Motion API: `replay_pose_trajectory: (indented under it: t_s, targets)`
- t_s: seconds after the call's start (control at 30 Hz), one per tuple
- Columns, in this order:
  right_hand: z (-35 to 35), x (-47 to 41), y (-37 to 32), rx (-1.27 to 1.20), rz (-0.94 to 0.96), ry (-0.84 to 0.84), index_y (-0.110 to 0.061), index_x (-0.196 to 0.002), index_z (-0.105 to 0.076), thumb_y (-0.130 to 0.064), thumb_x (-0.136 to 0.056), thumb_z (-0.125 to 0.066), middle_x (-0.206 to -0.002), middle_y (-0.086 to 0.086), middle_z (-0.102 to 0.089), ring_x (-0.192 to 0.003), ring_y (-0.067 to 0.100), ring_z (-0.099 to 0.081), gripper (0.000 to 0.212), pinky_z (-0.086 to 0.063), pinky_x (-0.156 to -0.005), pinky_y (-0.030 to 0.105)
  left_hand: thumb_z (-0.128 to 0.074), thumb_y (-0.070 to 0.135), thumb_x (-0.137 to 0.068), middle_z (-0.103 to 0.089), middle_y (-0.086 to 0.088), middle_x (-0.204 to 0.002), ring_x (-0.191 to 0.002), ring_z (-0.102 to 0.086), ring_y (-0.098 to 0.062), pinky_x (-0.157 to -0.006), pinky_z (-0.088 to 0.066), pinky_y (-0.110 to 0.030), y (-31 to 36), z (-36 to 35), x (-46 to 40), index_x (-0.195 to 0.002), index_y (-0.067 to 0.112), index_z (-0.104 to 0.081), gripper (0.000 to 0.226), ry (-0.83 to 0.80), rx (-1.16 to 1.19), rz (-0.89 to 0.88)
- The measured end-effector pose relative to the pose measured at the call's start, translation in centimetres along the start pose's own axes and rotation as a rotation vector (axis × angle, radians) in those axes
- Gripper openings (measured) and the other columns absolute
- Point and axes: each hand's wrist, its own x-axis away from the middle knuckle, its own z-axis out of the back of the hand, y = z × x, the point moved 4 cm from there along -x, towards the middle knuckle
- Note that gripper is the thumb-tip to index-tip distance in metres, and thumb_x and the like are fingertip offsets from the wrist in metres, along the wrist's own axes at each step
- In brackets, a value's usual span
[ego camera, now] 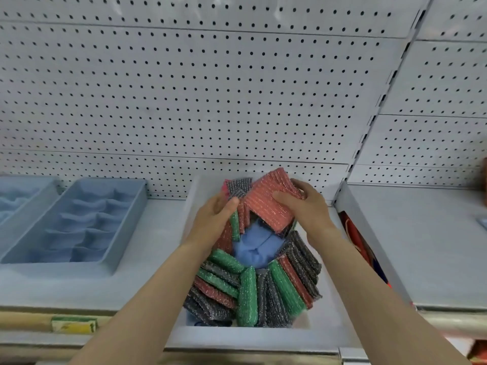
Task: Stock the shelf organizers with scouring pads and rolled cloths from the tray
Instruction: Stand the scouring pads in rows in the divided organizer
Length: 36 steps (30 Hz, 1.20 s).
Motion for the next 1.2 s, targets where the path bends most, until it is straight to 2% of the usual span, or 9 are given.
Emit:
replay_pose_trajectory:
  t_s: [0.07,0.17,0.3,0.5,0.63,0.8,0.9,1.03,1.2]
  targets:
    - [-1.2,0.3,-0.3,-0.192,-0.073,-0.068,-0.02,-0.128,-0.056,-0.032,-0.071,-0.086,-0.114,0.001,-0.068,-0.097,0.02,-0.07,0.066,-0.057,-0.09,0.041,-0.061,0.057,-0.087,-0.042,0.015,-0.141,-0.13,-0.042,-0.01,-0.111,-0.028,-0.035,1.0,-1.0,0.2,-0.149,0.026,-0.037,0.074,-0.019,0.1,-0.02]
    - [-3.2,0.6,-0.5,-0.316,-0.122,-0.119,-0.014,-0.12,-0.062,-0.041,-0.068,-0.086,-0.106,0.007,-0.074,-0.092,0.025,-0.073,0.063,-0.058,-0.088,0.048,-0.059,0.054,-0.084,-0.066,-0.004,-0.129,-0.123,-0.059,-0.021,-0.108,-0.044,-0.037,2.3,-2.2,0.3,-0.133,0.02,-0.052,0.06,-0.119,0.366,0.025]
    - [-5.2,1.4,-1.2,-0.343,-0.123,-0.193,-0.017,-0.12,-0.06,-0.041,-0.084,-0.074,-0.105,0.005,-0.074,-0.09,0.018,-0.074,0.046,-0.061,-0.079,0.036,-0.063,0.053,-0.08,-0.068,-0.013,-0.123,-0.111,-0.068,-0.026,-0.086,-0.058,-0.042,2.5,-1.3,-0.2,-0.133,0.011,-0.052,0.068,-0.052,0.537,0.071]
    - [-8.5,1.1,-2.5,-0.221,-0.038,-0.235,-0.021,-0.114,-0.065,-0.05,-0.083,-0.073,-0.103,-0.001,-0.075,-0.092,0.016,-0.073,0.043,-0.059,-0.085,0.037,-0.07,0.053,-0.072,-0.073,-0.01,-0.113,-0.104,-0.071,-0.027,-0.092,-0.056,-0.05,2.5,1.8,-1.3,-0.128,0.011,-0.059,0.07,0.048,0.583,0.103]
    - [-11.7,0.3,-3.7,-0.154,0.056,-0.155,-0.018,-0.118,-0.067,-0.043,-0.08,-0.078,-0.1,0.003,-0.075,-0.088,0.018,-0.074,0.047,-0.059,-0.081,0.036,-0.068,0.05,-0.076,-0.074,-0.009,-0.111,-0.098,-0.073,-0.023,-0.075,-0.06,-0.039,2.0,5.5,-2.1,-0.124,0.013,-0.062,0.061,0.059,0.592,0.075]
    - [-18.8,0.0,-5.0,-0.167,0.034,-0.141,-0.016,-0.109,-0.067,-0.034,-0.079,-0.082,-0.1,0.006,-0.073,-0.09,0.02,-0.073,0.038,-0.06,-0.08,0.032,-0.067,0.05,-0.075,-0.075,-0.006,-0.109,-0.098,-0.073,-0.02,-0.079,-0.06,-0.037,1.2,12.4,-3.4,-0.125,0.015,-0.062,0.061,0.089,0.573,0.04]
    - [-25.1,0.1,-6.0,-0.18,-0.033,-0.203,-0.01,-0.096,-0.073,-0.026,-0.084,-0.078,-0.096,0.009,-0.076,-0.093,0.027,-0.073,0.021,-0.06,-0.085,0.037,-0.066,0.052,-0.078,-0.074,-0.006,-0.112,-0.103,-0.072,-0.021,-0.083,-0.059,-0.039,0.4,18.1,-4.3,-0.127,0.016,-0.06,0.061,0.091,0.574,0.063]
    - [-32.0,-0.3,-5.5,-0.267,-0.147,-0.206,-0.006,-0.101,-0.071,-0.025,-0.09,-0.07,-0.097,0.012,-0.075,-0.087,0.023,-0.072,0.023,-0.061,-0.079,0.035,-0.07,0.051,-0.077,-0.073,-0.01,-0.115,-0.107,-0.07,-0.026,-0.093,-0.056,-0.046,-1.4,25.0,-5.2,-0.127,0.012,-0.061,0.064,0.121,0.558,0.086]
    - [-39.6,-0.1,-3.1,-0.513,-0.492,-0.168,-0.007,-0.102,-0.062,-0.021,-0.099,-0.058,-0.098,0.01,-0.07,-0.09,0.022,-0.067,0.015,-0.056,-0.089,0.04,-0.077,0.037,-0.081,-0.074,-0.008,-0.111,-0.104,-0.071,-0.027,-0.09,-0.056,-0.049,-5.3,34.2,-6.0,-0.121,0.016,-0.064,0.047,0.288,0.556,0.125]
